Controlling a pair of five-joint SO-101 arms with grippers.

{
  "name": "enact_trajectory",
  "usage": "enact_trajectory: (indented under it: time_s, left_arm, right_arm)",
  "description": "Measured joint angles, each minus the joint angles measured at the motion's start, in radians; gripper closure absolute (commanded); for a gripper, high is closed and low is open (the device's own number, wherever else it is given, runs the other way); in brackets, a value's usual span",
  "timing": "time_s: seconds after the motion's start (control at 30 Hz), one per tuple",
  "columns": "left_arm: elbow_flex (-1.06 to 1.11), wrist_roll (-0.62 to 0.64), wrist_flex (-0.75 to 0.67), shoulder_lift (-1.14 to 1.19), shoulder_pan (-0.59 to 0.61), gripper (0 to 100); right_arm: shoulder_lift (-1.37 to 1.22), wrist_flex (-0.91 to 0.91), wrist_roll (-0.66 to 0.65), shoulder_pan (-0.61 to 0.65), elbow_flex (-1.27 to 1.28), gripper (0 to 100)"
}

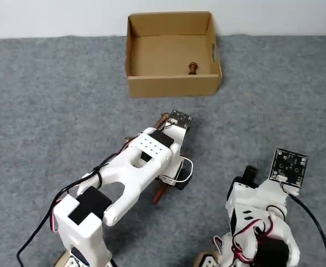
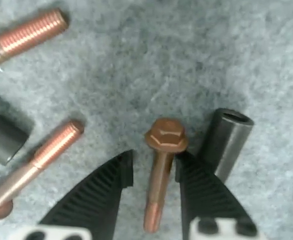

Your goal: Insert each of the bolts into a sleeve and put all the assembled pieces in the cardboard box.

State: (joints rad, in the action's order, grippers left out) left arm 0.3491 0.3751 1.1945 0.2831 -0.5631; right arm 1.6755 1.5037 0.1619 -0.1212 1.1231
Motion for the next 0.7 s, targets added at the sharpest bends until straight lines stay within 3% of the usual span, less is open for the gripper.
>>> enact_trajectory:
  time_s: [0.2,0.4,0.7]
  left_arm:
    - [0.002,-0.002,-0.012,0.000,-0.003,100]
    - [0.003,0.094,0.034,-0.040,-0.003,100]
    - [0.166,0.075,0.081,-0.597,-0.054,100]
  right_arm:
    - [0.000,0.000,0.000,0.000,0.000,98.9]
    - [0.000,0.000,0.000,0.000,0.000,98.9]
    - [0.012,0.000,0.000,0.026,0.000,98.9]
